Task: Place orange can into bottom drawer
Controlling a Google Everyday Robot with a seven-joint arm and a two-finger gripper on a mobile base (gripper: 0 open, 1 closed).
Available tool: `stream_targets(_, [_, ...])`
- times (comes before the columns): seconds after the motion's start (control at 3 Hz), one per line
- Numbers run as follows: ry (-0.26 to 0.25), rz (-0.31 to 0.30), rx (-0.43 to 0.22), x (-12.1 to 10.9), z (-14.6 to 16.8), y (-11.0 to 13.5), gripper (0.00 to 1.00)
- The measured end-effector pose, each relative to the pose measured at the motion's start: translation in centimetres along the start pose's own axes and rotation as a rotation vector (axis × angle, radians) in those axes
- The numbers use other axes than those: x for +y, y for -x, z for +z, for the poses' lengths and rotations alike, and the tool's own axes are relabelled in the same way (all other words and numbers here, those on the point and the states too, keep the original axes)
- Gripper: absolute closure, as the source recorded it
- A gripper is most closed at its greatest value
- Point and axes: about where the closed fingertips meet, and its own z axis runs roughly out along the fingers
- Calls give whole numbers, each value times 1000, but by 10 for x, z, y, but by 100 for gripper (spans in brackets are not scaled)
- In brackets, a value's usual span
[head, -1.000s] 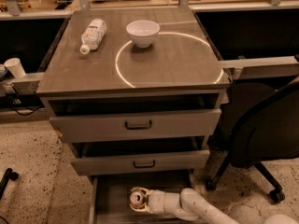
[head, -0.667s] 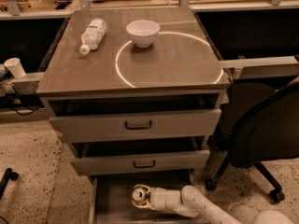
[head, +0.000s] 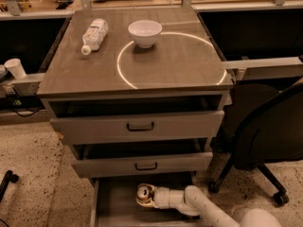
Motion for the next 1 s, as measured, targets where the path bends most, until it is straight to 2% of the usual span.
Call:
stream_targets(0.33, [6,45,48,2,8,-11,51])
stream_targets(0.67, [-37,78,73,7,9,-16,27])
stream_targets(1.0, [-40,78,76,7,10,-17,4])
